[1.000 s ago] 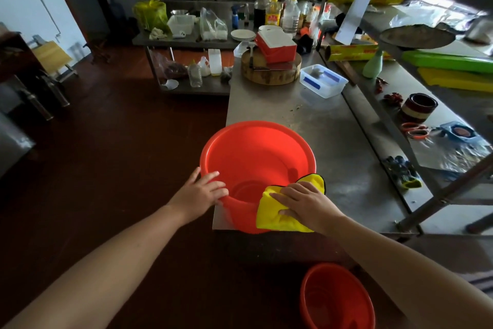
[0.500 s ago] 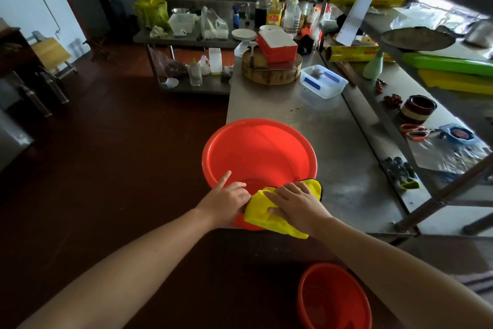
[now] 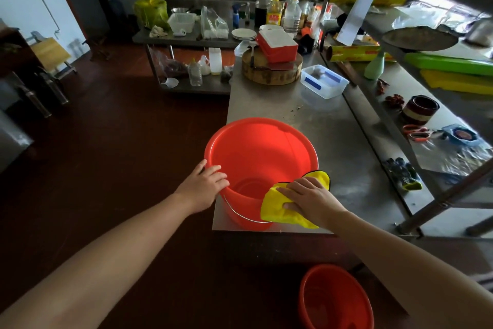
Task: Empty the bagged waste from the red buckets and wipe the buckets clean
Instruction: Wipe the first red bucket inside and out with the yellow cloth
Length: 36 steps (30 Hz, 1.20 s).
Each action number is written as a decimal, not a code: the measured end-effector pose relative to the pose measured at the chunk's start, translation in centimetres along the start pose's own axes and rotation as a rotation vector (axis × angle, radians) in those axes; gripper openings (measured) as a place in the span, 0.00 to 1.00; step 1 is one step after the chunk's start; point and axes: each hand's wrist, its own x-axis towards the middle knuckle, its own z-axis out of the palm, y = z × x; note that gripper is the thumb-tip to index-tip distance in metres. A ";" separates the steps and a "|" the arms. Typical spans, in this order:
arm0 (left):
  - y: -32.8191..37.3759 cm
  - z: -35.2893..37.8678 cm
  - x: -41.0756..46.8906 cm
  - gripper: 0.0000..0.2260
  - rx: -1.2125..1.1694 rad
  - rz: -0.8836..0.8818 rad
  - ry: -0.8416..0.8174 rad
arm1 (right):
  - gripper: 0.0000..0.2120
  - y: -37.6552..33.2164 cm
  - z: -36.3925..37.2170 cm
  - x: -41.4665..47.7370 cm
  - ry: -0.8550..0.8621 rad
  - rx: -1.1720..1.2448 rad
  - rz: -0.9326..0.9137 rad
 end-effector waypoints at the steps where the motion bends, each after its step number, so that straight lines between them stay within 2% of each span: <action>1: 0.6 0.3 0.0 0.24 -0.017 0.038 -0.018 | 0.27 -0.3 0.1 0.0 0.013 0.000 0.010; 4: 2.9 0.6 0.2 0.29 -0.104 0.117 -0.056 | 0.26 -1.3 0.6 0.1 0.042 0.004 0.027; 9: 5.8 0.7 1.2 0.20 -0.166 0.124 -0.003 | 0.24 -3.2 1.1 0.8 0.026 0.009 0.032; 14: 3.5 0.7 1.1 0.17 -0.175 0.138 0.046 | 0.25 -2.1 0.4 0.6 0.024 -0.007 -0.046; 20: -1.1 0.1 0.3 0.16 -0.011 -0.053 0.024 | 0.25 -0.2 -0.5 0.0 -0.004 -0.008 -0.060; 22: -0.3 -0.2 0.7 0.19 0.007 -0.089 0.009 | 0.25 -0.6 -0.7 0.3 0.008 0.008 -0.014; 24: 1.4 -0.3 1.0 0.24 0.014 -0.003 -0.001 | 0.24 -1.4 -0.6 0.6 0.023 0.008 0.013; 27: 4.6 0.1 1.0 0.23 0.033 0.188 0.011 | 0.23 -2.7 -0.4 0.7 0.033 0.036 0.030; 29: 6.0 0.5 1.0 0.24 -0.019 0.204 0.032 | 0.23 -3.1 -0.3 0.4 0.017 0.043 0.021; 31: 6.2 0.3 1.0 0.19 -0.052 0.208 0.046 | 0.24 -2.9 -0.5 -0.1 -0.006 0.027 -0.004; 36: 3.2 -0.1 0.4 0.17 0.033 0.226 0.079 | 0.24 -0.7 -1.4 -1.2 -0.047 0.050 -0.006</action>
